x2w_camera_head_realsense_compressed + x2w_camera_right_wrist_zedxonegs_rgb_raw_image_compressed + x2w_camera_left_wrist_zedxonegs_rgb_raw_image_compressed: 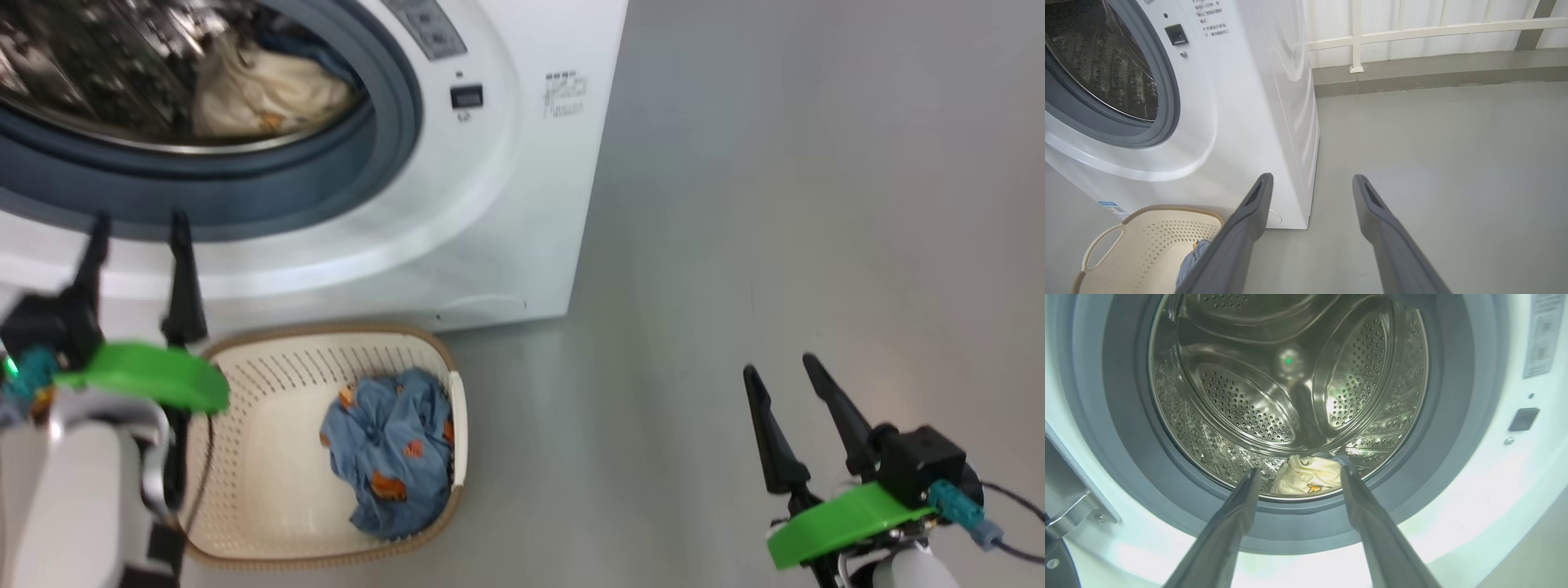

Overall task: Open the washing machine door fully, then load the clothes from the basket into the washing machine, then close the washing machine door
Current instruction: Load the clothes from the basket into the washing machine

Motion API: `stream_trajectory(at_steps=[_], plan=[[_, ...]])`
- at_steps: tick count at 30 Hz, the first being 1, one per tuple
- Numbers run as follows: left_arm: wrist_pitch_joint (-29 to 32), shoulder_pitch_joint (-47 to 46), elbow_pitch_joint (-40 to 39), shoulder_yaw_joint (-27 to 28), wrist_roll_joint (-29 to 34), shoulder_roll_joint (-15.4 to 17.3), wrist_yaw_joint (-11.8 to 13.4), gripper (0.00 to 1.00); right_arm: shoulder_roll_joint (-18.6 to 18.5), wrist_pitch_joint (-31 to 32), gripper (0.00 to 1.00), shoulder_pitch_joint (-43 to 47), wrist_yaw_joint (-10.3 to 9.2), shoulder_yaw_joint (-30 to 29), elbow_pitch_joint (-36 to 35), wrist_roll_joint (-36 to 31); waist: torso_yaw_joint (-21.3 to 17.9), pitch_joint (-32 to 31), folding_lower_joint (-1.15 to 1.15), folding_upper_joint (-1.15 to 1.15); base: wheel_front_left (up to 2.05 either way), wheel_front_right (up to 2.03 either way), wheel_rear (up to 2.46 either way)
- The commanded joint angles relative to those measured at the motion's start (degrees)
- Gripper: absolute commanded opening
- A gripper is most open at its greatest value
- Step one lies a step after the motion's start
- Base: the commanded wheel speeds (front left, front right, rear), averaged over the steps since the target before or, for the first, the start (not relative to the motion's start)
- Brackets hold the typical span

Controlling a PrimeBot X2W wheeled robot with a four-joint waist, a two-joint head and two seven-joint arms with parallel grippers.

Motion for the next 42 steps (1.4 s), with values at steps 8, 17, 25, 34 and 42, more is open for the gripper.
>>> stream_trajectory(at_steps=[8,17,25,34,42], plan=[[-0.3,11.4,-7.7,3.4,0.4,-0.2,1.5,1.00,0.0,-0.3,1.00,3.4,0.09,2.0,-1.3,-1.9,0.6,-7.9,0.00,0.00,0.00,0.00,0.00],[-0.3,24.2,-15.5,4.4,1.6,-2.9,3.6,1.00,0.0,-0.3,1.00,5.8,0.09,1.1,-1.6,-2.4,0.8,-12.0,0.00,0.00,0.00,0.00,0.00],[-0.3,33.0,-21.0,3.5,3.0,-4.3,4.1,1.00,0.0,-0.3,1.00,7.8,0.09,0.0,-3.0,-2.6,0.7,-14.5,0.00,0.00,0.00,0.00,0.00],[-0.3,41.2,-26.4,2.0,3.7,-5.1,5.6,1.00,0.0,-0.3,1.00,9.7,0.09,-1.1,-4.3,-3.1,0.6,-16.7,0.00,0.00,0.00,0.00,0.00],[-0.3,42.2,-27.2,0.9,3.1,-5.3,6.3,1.00,0.0,-0.3,1.00,9.9,0.09,-1.4,-4.6,-3.2,0.7,-16.9,0.00,0.00,0.00,0.00,0.00]])
